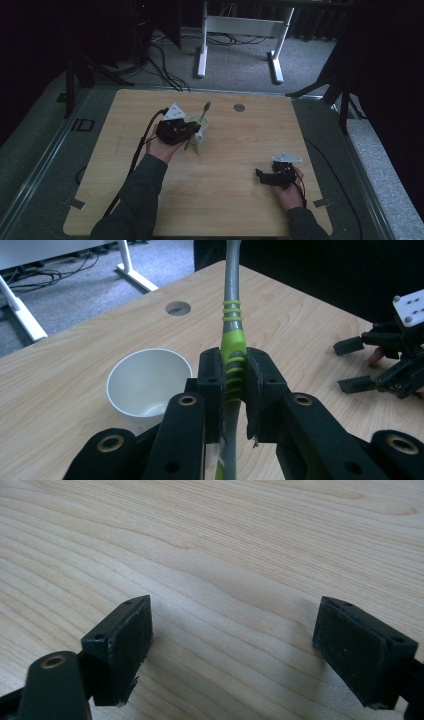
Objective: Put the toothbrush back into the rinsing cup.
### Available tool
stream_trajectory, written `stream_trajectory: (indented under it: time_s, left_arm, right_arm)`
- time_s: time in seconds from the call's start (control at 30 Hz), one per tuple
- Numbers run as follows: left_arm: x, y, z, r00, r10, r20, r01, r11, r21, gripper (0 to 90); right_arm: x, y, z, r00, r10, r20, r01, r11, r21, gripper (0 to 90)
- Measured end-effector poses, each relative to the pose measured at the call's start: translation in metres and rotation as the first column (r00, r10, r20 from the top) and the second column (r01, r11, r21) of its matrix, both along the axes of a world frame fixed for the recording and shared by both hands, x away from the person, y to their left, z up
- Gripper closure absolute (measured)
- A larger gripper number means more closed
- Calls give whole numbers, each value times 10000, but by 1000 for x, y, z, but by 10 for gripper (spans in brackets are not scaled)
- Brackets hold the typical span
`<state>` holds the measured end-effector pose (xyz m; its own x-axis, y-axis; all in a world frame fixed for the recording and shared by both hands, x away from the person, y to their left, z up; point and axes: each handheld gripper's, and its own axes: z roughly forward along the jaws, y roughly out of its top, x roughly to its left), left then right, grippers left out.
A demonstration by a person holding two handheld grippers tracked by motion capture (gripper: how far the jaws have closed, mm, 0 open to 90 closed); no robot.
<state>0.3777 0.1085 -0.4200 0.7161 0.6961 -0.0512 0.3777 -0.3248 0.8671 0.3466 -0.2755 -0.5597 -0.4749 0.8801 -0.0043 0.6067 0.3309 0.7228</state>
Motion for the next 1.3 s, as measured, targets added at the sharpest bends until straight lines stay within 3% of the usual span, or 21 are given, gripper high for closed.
stream_trajectory:
  time_s: [1.3]
  left_arm:
    - [3,-4,-2,9982,340,490,-299,9963,-805,791]
  right_arm:
    - [0,0,0,10000,0,-1,0,10000,0,159]
